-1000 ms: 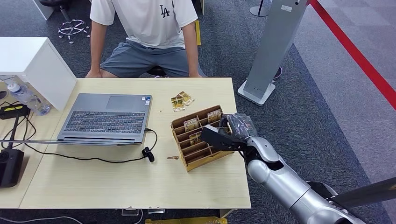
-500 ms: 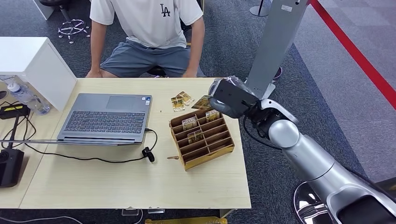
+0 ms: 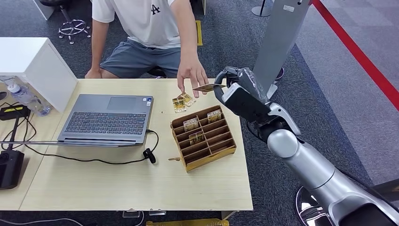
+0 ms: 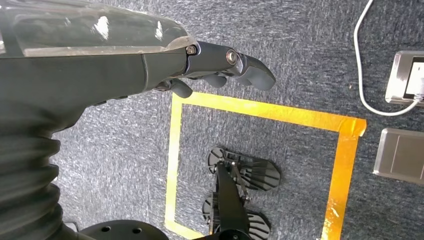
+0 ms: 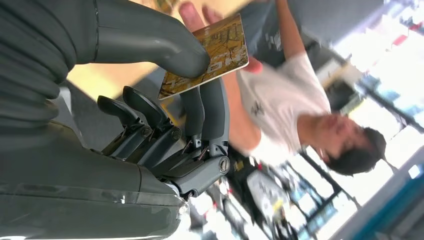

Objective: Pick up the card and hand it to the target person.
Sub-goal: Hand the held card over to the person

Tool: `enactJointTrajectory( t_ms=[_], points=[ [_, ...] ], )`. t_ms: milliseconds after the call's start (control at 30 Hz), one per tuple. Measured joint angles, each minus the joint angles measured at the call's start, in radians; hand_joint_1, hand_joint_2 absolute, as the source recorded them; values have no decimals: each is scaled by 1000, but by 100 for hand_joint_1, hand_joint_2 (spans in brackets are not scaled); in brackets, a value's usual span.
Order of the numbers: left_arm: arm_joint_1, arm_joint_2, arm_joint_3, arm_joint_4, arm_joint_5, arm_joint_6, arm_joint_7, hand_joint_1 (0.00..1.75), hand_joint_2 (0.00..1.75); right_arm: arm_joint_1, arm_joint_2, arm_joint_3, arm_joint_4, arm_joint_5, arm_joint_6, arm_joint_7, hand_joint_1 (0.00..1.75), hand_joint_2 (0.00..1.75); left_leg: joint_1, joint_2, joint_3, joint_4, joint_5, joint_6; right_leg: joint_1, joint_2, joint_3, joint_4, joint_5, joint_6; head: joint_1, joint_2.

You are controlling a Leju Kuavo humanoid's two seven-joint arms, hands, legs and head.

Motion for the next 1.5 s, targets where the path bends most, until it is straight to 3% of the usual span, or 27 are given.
enactJointTrajectory(
  t_ms=[200, 367, 567, 700, 867, 1000, 1100, 1300, 1500],
  points=[
    [-2, -12, 0, 0, 1, 10, -4, 0, 175, 92, 63, 0, 18, 252, -274, -98, 173, 175, 0, 0, 0, 0, 0, 0, 0, 0, 0, 0, 0, 0, -1, 0],
    [-8, -17, -3, 0, -1, 12, -2, 0, 175, 139, 97, -2, 38, 334, -360, -118, 173, 175, 0, 0, 0, 0, 0, 0, 0, 0, 0, 0, 0, 0, -1, 0],
    [-15, -20, -15, 0, -1, 18, 3, 0, 175, 192, 135, -4, 76, 342, -417, -165, 173, 175, 0, 0, 0, 0, 0, 0, 0, 0, 0, 0, 0, 0, 0, 0],
    [-15, -20, -22, 0, -1, 19, 3, 0, 175, 218, 156, -4, 105, 316, -423, -180, 35, 175, 0, 0, 0, 0, 0, 0, 0, 0, 0, 0, 0, 0, 0, 0],
    [-12, -20, -25, 0, 0, 23, 0, 0, 175, 253, 174, -4, 130, 276, -423, -208, 34, 175, 0, 0, 0, 0, 0, 0, 0, 0, 0, 0, 0, 0, -1, 0],
    [-9, -20, -25, 0, 1, 27, -4, 0, 0, 271, 182, -6, 141, 266, -424, -219, 14, 175, 0, 0, 0, 0, 0, 0, 0, 0, 0, 0, 0, 0, 0, 0],
    [-8, -20, -25, 0, 4, 27, -6, 0, 0, 284, 187, -12, 147, 268, -424, -221, 0, 175, 0, 0, 0, 0, 0, 0, 0, 0, 0, 0, 0, 0, 0, 0],
    [-7, -20, -25, 0, 17, 28, -8, 0, 0, 308, 193, -34, 147, 259, -423, -219, 0, 175, 0, 0, 0, 0, 0, 0, 0, 0, 0, 0, 0, 0, -1, 0],
    [-1, -20, -25, 0, 29, 34, -9, 0, 0, 336, 191, -59, 122, 35, -363, -230, 0, 175, 0, 0, 0, 0, 0, 0, 0, 0, 0, 0, 0, 0, 0, 0]
  ],
)
